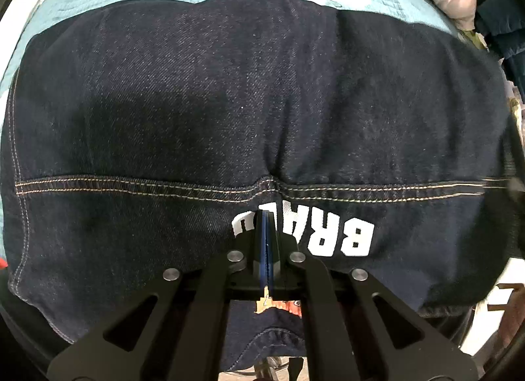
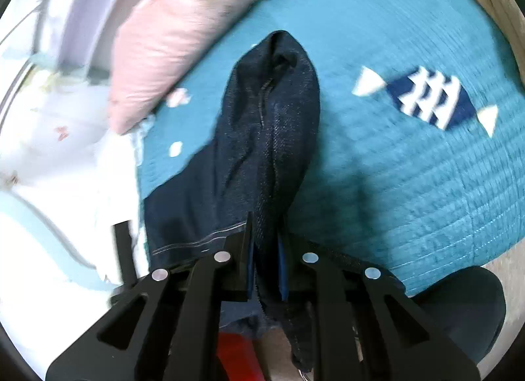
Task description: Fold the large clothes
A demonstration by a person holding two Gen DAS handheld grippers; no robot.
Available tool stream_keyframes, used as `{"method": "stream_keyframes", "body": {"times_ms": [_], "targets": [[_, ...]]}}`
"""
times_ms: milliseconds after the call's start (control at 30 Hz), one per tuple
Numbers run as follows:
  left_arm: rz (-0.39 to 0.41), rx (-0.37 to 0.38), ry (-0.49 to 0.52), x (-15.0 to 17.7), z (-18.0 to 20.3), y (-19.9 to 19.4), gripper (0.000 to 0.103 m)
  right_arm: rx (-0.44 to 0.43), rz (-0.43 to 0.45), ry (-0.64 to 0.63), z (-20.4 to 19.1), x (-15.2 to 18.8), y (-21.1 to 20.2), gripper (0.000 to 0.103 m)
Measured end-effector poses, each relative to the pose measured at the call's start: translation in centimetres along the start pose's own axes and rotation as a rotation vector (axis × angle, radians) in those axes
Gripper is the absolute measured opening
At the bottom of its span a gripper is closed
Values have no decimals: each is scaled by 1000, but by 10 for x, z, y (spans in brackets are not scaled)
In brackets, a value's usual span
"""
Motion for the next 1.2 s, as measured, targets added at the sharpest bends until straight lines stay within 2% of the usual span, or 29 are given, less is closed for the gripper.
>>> {"method": "stream_keyframes", "body": {"times_ms": [333,533,667,900,1200], "targets": [[-5,25,-10,1,-2,-5,3,-106,1,-165,-98,-13,-13,11],[-4,33,-8,4,-5,-15,3,-100,-31,-263,-146,-9,-2,11],[61,13,29,-1,-10,-36,3,-78,-56,-318,-173,-6,6,11],[120,17,-13,-5,-57,-76,3,-41,-123,-401,-217,1,38,11],[142,-6,-172,-2,-141,-90,3,23,-281,-482,-268,23,138,11]]}}
Point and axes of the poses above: each gripper's, at about its wrist camera, not at the fingertips, and y roughly the way its jaws point, z to its right, x to its underside, the point moved 8 cm from there along y, roughly the way its jaws point, and after that the axes turned 13 degrees about -y, right-handed, at the moved point
